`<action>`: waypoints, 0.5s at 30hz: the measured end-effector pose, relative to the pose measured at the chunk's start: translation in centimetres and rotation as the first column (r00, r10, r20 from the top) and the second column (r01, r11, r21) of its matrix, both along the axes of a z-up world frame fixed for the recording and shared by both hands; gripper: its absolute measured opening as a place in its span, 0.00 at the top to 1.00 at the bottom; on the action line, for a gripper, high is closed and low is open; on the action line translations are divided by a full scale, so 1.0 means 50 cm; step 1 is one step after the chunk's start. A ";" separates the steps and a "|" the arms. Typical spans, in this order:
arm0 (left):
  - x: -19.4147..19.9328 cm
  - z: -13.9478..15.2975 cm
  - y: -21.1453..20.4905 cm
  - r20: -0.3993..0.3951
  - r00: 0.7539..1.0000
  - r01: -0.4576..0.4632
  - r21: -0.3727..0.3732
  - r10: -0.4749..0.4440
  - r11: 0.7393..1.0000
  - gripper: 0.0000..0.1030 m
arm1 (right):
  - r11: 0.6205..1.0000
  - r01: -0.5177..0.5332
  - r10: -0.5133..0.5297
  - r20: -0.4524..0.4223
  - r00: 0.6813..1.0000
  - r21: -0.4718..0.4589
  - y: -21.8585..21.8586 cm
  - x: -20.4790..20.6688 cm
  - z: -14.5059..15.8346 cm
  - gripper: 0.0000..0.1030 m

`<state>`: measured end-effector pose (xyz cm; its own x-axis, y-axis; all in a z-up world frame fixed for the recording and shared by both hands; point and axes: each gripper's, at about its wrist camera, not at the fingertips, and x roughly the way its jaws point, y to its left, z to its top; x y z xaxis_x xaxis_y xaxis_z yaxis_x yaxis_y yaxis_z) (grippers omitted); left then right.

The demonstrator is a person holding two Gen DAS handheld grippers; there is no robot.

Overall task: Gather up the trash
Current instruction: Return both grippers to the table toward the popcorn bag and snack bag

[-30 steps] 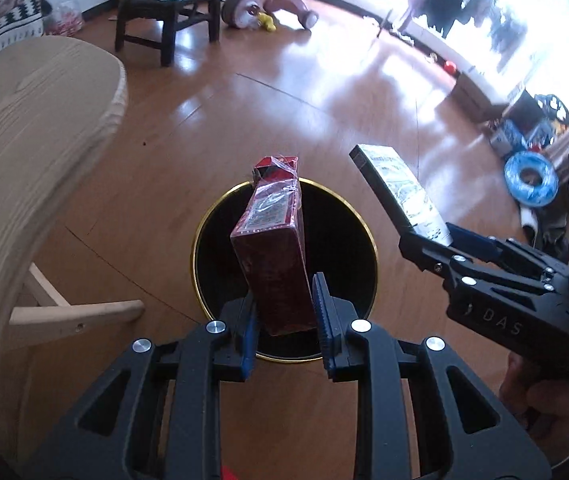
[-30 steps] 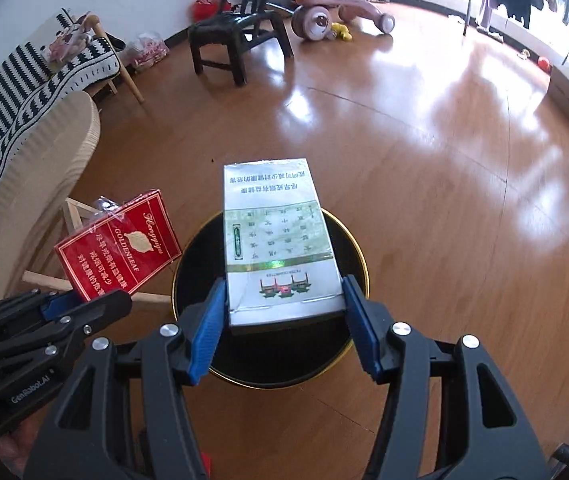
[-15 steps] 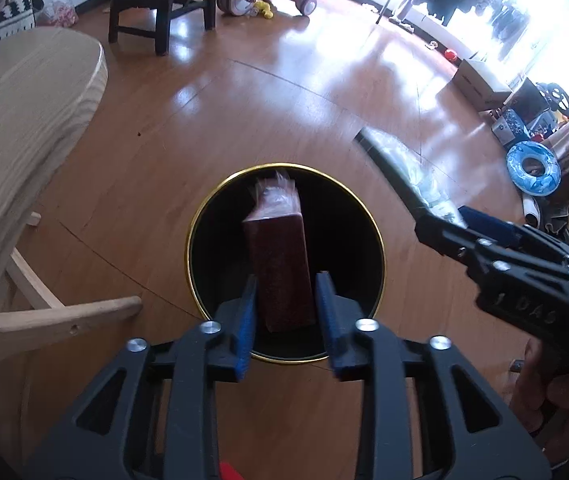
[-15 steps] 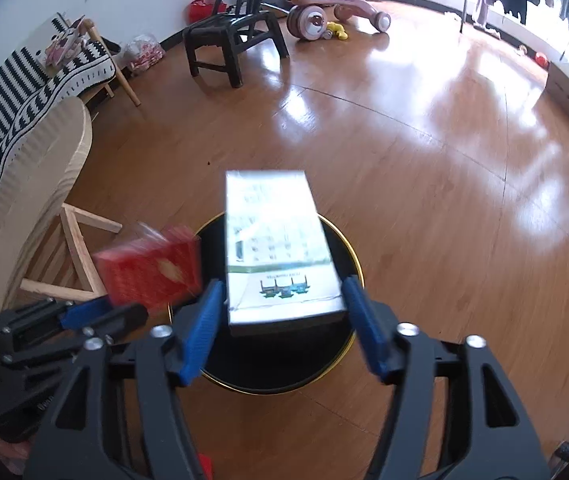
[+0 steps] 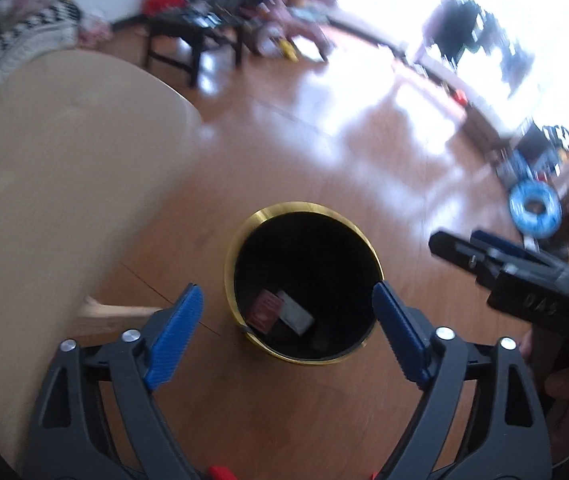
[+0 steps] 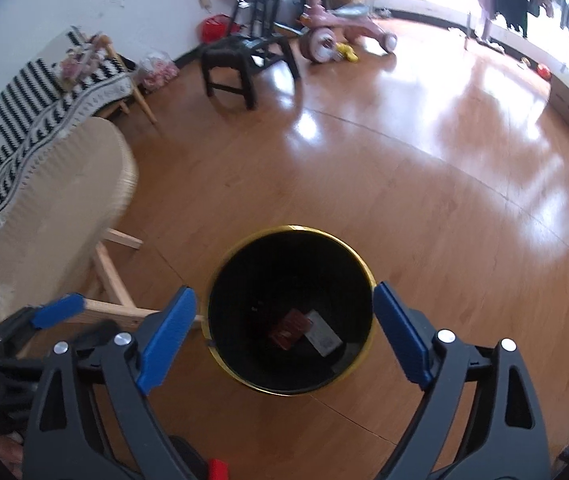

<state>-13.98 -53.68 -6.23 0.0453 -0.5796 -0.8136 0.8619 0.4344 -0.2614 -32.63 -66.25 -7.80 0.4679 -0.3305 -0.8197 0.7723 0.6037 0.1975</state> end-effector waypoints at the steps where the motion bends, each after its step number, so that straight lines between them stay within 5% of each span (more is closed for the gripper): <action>1: 0.021 0.035 0.036 -0.001 0.999 -0.041 -0.032 0.041 0.999 0.13 | 1.000 -0.018 0.018 0.015 1.000 -0.012 0.016 0.016 0.021 0.15; 5: 0.090 0.150 0.181 0.033 0.985 -0.164 -0.101 0.168 0.981 0.10 | 0.991 -0.123 0.127 0.069 0.989 -0.062 0.103 0.109 0.104 0.14; 9: 0.154 0.211 0.366 0.090 0.942 -0.313 -0.117 0.324 0.942 0.09 | 0.962 -0.254 0.264 0.104 0.959 -0.096 0.230 0.228 0.173 0.14; 15: 0.230 0.208 0.672 0.200 0.813 -0.552 -0.035 0.547 0.833 0.09 | 0.862 -0.492 0.505 0.124 0.854 -0.122 0.489 0.430 0.237 0.13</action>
<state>-2.49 -20.08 4.16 0.5076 -0.3914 -0.7676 0.5099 0.8546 -0.0986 -11.11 -41.80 4.07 0.7002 -0.0842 -0.7090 0.3294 0.9191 0.2162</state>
